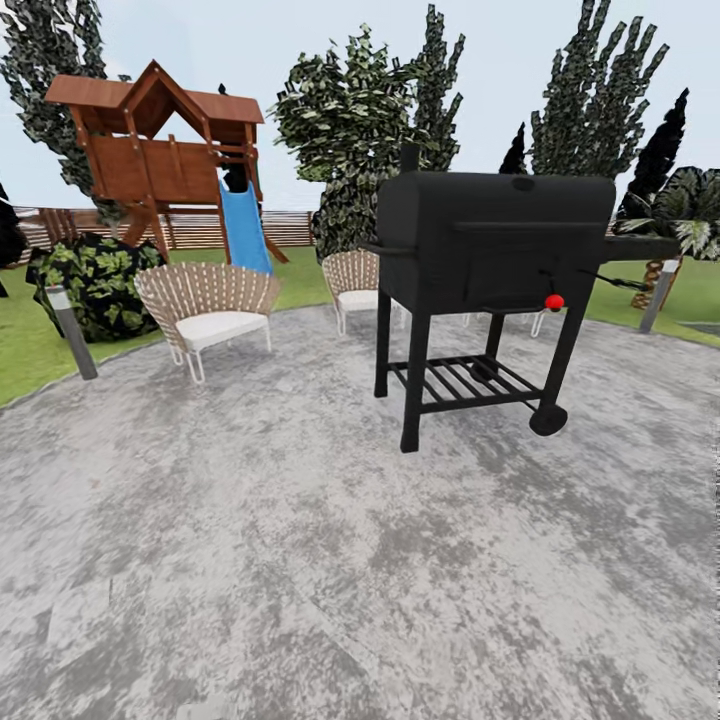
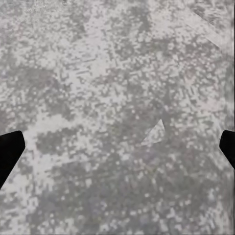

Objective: Pick up the pesticide atomizer in the garden and spray insectifuge to fully cover both potted plants in the garden.

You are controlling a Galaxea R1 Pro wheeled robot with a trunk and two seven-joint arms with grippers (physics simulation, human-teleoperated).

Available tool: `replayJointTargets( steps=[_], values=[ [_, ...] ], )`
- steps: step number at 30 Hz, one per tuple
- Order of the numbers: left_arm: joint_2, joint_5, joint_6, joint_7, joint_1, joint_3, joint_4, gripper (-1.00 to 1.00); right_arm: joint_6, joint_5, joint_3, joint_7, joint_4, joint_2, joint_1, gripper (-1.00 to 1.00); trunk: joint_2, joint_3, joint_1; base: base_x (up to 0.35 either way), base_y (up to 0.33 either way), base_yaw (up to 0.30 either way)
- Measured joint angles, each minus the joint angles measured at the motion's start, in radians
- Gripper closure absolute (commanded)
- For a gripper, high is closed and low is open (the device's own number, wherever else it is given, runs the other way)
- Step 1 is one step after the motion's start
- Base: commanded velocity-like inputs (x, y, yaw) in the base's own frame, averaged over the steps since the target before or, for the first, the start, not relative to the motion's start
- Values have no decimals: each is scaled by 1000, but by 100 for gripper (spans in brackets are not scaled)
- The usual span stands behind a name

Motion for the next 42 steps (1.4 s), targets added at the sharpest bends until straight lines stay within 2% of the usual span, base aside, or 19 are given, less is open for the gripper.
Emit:
replayJointTargets(
  steps=[21,42],
  values=[
    [0,0,0,0,0,0,0,-100,0,0,-1,0,0,0,0,-100,0,-5,0,245,154,-286],
    [0,0,-1,1,0,0,1,-100,0,0,-1,-1,2,0,0,-100,0,-7,1,11,10,-290]
  ],
)
